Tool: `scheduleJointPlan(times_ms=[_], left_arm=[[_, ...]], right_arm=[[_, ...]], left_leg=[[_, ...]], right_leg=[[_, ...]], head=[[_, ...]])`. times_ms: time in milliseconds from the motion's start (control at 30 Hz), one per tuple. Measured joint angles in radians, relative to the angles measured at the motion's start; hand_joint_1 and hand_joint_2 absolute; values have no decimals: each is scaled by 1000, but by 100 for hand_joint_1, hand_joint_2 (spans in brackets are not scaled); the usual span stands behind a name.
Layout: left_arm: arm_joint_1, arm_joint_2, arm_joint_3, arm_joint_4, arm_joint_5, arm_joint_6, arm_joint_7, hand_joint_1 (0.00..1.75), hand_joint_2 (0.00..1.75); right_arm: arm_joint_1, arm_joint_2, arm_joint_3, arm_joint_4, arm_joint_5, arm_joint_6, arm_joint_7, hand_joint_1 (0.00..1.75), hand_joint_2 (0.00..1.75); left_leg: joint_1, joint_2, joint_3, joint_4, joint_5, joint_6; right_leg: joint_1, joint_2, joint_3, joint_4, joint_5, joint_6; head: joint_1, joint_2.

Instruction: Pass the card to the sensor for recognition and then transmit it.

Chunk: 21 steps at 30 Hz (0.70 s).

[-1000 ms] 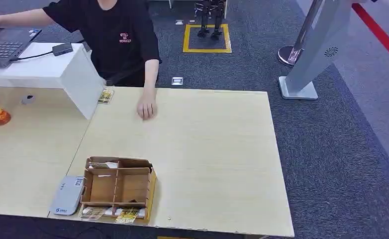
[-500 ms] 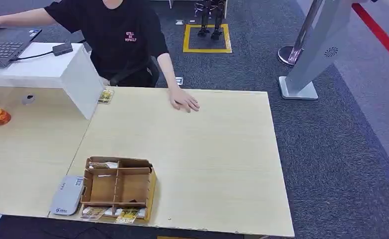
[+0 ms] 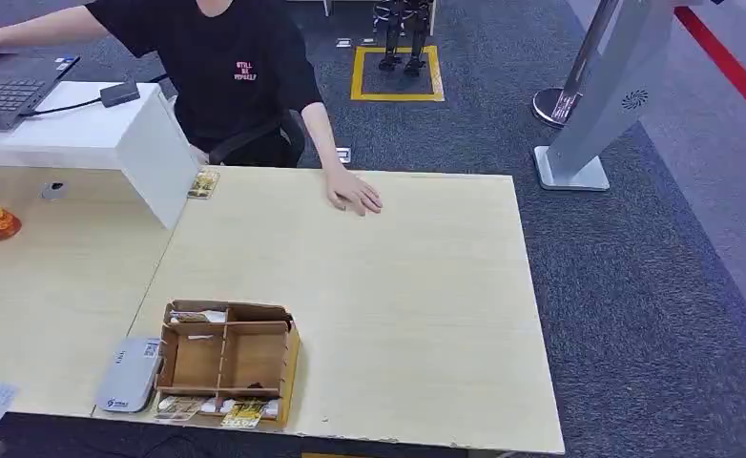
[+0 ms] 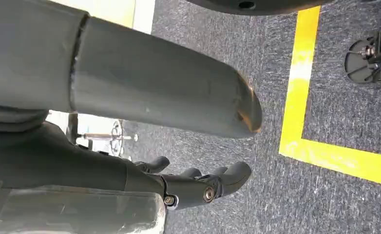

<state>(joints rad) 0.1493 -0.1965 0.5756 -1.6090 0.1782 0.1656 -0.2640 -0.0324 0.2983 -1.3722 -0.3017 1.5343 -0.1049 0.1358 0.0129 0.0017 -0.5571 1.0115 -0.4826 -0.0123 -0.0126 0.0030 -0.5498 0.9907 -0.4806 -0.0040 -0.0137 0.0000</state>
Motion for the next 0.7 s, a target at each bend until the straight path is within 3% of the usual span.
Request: scheduleJointPlan(times_ms=[400,700], left_arm=[[-48,105,-80,146,30,42,17,175,175],[-64,131,-159,222,22,40,24,175,175]], right_arm=[[-3,-24,23,29,15,0,3,0,0],[-4,-34,31,41,18,0,3,0,0]], left_leg=[[0,0,0,0,0,0],[0,0,0,0,0,0]], right_leg=[[0,0,0,0,0,0],[0,0,0,0,0,0]], head=[[0,0],[0,0]])
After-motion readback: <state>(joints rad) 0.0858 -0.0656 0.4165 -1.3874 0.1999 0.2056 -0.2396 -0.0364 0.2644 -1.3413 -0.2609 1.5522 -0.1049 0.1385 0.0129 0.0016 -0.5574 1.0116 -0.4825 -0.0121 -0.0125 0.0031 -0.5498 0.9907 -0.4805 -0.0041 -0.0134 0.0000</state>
